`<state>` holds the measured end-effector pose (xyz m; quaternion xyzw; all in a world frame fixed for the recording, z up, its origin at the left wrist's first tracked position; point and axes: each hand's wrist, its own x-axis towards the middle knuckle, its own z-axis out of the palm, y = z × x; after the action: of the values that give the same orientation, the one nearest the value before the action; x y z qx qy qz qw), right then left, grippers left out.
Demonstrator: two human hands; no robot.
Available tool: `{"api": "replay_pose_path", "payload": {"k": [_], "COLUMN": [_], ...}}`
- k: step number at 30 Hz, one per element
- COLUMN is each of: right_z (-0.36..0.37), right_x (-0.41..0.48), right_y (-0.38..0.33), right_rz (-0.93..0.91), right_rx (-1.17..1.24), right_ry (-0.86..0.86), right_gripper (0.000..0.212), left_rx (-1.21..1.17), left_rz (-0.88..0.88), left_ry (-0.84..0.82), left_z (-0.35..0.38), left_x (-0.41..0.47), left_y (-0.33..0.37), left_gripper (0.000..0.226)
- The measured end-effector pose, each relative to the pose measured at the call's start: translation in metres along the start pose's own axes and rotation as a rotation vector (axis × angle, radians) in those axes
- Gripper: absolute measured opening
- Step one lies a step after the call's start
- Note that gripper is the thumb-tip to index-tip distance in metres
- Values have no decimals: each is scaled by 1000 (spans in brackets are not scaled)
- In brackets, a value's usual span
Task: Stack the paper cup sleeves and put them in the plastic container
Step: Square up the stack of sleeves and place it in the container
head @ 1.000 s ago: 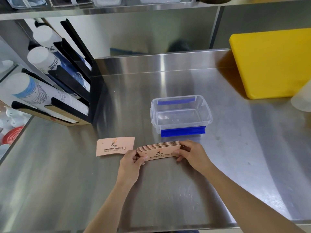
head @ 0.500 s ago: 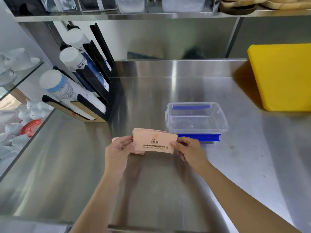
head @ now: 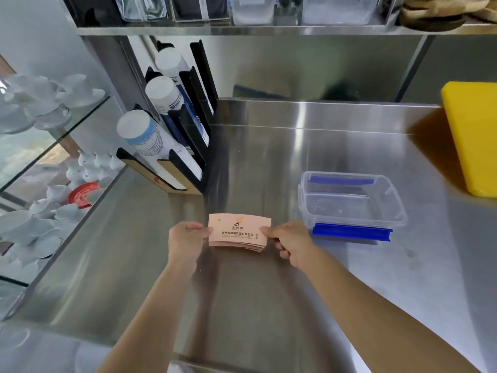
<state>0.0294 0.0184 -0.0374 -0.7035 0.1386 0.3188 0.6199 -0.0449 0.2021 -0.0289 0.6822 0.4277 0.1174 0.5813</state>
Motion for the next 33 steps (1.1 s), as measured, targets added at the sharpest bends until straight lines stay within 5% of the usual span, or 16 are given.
{"api": "replay_pose_path", "payload": {"k": [12,19,27,33], "right_z": [7,10,10,3], "right_x": [21,25,31,11], "right_y": [12,11,17,18], "right_rz": [27,57,60,-86], "right_rx": [-138,-164,-183,-214], "right_ry": [99,55,34,-35], "right_gripper": [38,47,49,44], "left_rx": [101,321,433,303], "left_rz": [-77,-161,-175,-55], "left_ry": [-60,-227,-468,-604], "left_z": [0,4,10,2], "left_x": [31,45,51,31], "left_y": [-24,-15,-11,-18], "left_gripper": [15,57,75,34]}}
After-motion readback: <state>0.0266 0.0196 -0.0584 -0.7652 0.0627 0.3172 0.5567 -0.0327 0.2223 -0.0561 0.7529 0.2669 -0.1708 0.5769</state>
